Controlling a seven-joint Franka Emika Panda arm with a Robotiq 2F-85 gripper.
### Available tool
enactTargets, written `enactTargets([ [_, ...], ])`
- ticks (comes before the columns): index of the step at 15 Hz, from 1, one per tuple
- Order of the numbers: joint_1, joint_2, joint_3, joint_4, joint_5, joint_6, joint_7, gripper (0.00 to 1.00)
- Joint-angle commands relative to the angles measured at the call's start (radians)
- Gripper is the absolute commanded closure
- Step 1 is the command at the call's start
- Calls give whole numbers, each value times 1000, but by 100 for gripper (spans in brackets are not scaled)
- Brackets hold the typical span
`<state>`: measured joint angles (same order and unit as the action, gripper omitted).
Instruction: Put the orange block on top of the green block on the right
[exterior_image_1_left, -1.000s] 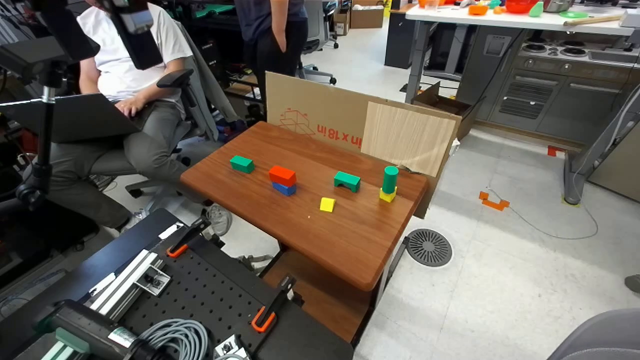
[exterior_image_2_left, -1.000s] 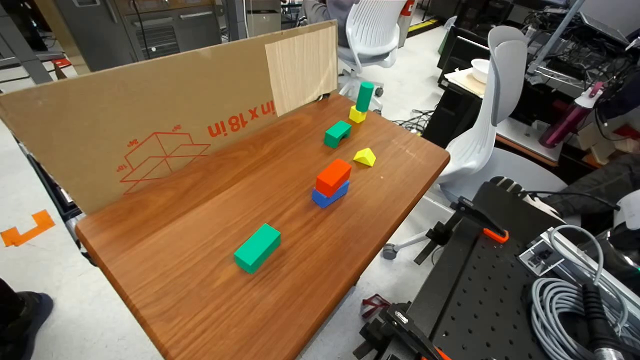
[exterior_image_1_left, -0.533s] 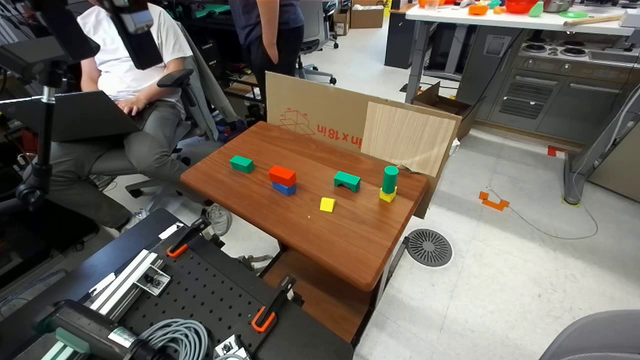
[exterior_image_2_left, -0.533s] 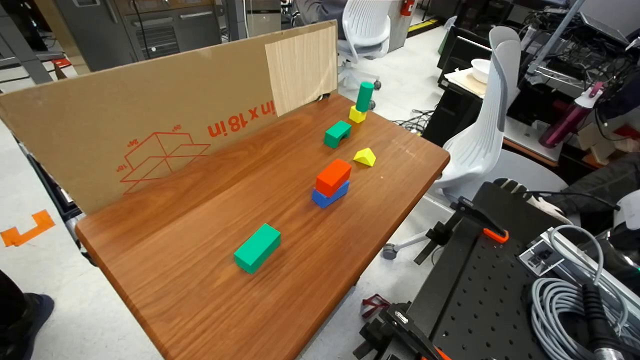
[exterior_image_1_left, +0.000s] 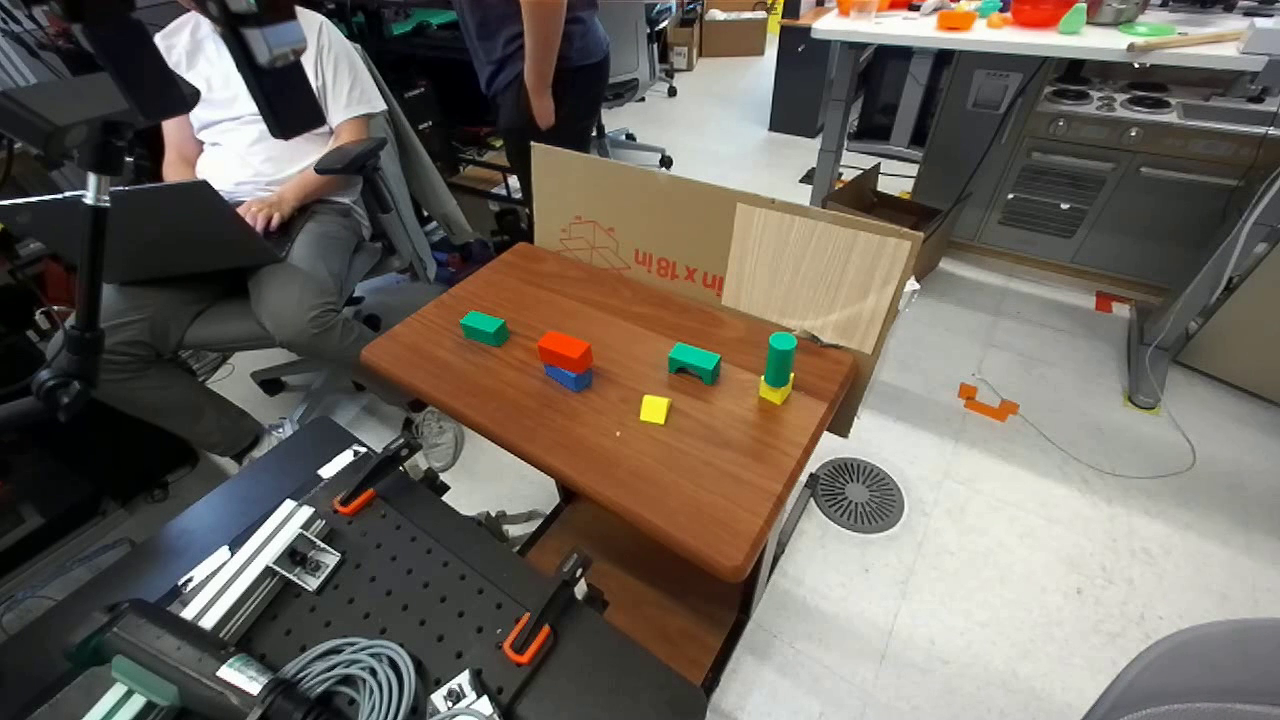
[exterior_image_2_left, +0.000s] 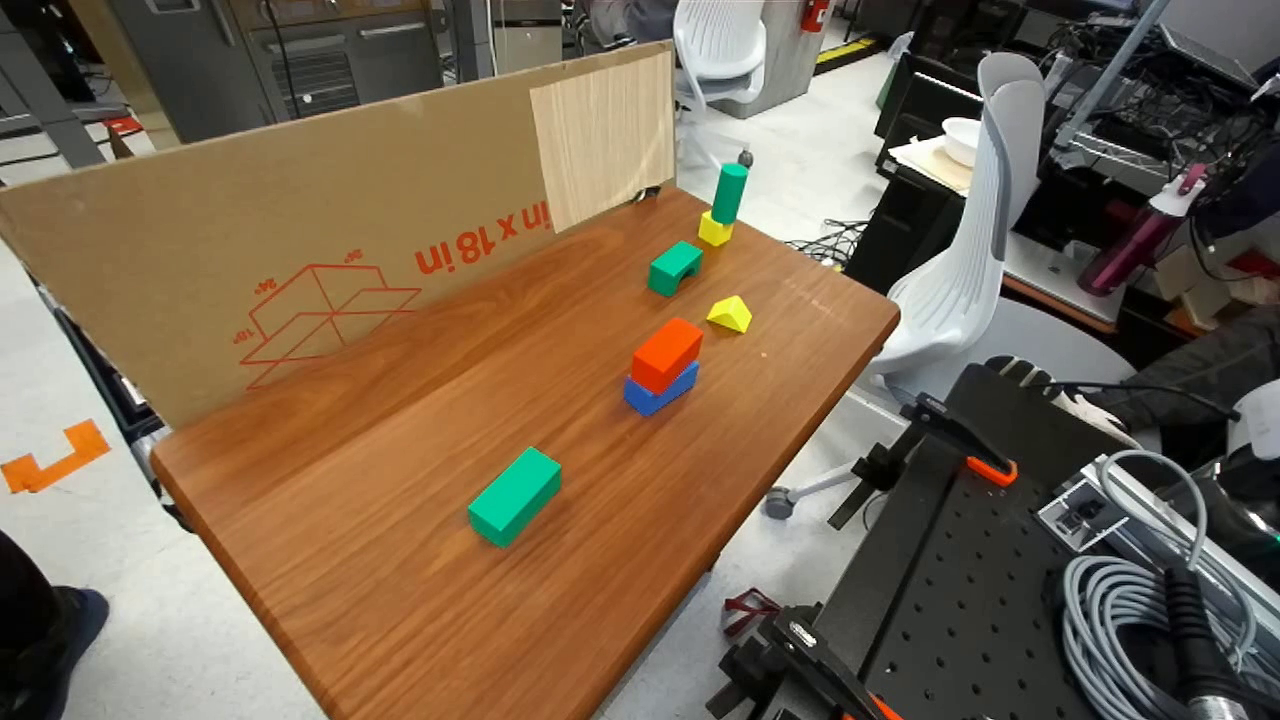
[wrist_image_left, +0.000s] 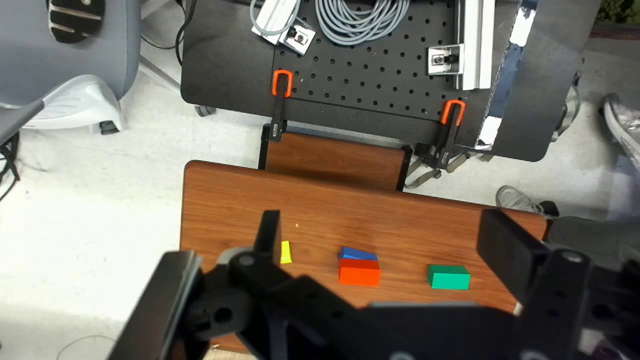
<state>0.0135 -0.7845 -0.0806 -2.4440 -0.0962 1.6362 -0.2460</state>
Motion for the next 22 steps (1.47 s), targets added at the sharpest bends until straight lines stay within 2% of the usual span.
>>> enactTargets([
  [1, 6, 1, -4, 3, -2, -3, 3, 0],
  [12, 6, 1, -4, 3, -2, -3, 3, 0],
  [17, 7, 15, 4, -78, -6, 128, 31, 0],
  [22, 1, 104, 3, -165, 10, 291, 53, 0],
])
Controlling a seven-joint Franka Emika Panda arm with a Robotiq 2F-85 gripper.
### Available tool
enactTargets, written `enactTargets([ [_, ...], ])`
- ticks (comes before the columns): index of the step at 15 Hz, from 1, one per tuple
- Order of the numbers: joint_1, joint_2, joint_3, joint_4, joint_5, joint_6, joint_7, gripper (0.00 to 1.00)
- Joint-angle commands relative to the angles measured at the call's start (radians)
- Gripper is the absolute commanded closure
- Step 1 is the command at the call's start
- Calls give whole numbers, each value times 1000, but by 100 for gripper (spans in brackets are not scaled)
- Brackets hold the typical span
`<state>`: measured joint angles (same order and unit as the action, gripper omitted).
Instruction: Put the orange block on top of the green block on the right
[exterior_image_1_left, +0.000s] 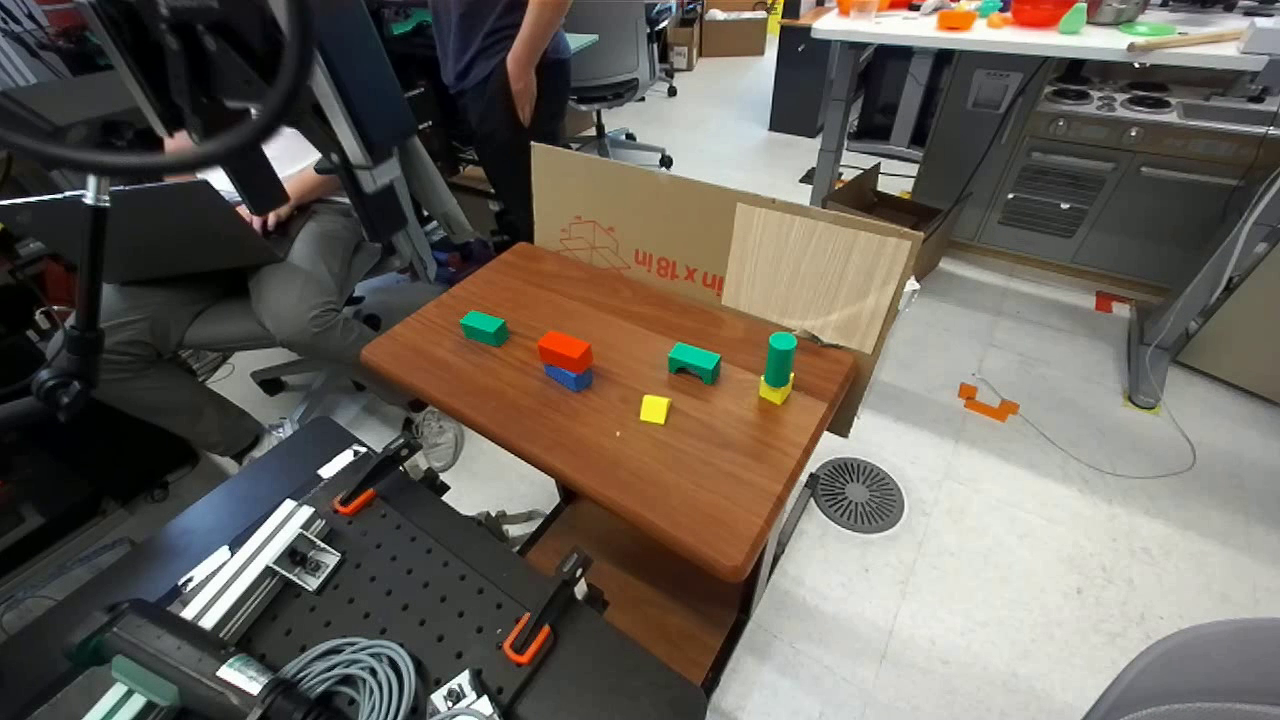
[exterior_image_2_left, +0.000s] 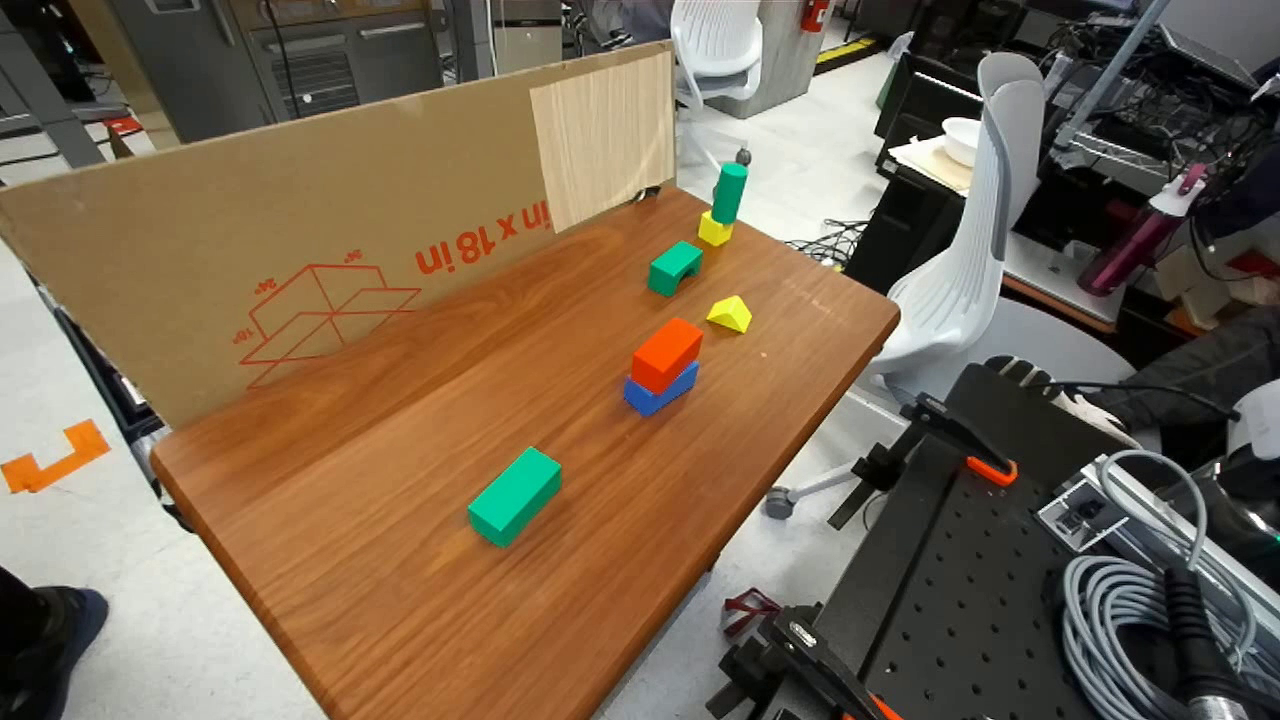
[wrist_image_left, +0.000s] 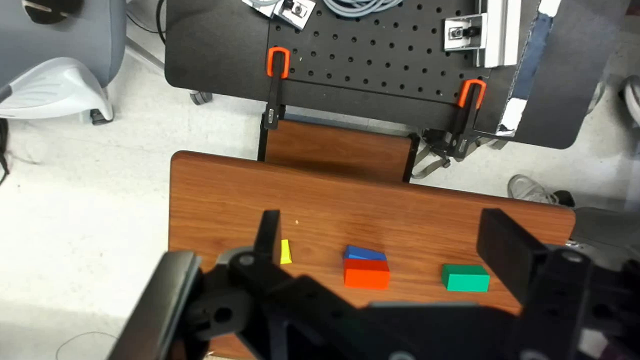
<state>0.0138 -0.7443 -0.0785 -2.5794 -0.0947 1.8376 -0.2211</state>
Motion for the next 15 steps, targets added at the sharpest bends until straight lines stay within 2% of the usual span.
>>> enactTargets([
  [1, -1, 98, 2, -40, 12, 121, 41, 0],
  [6, -12, 237, 10, -68, 33, 316, 123, 0],
  [15, -18, 448, 40, -64, 39, 529, 247, 0],
])
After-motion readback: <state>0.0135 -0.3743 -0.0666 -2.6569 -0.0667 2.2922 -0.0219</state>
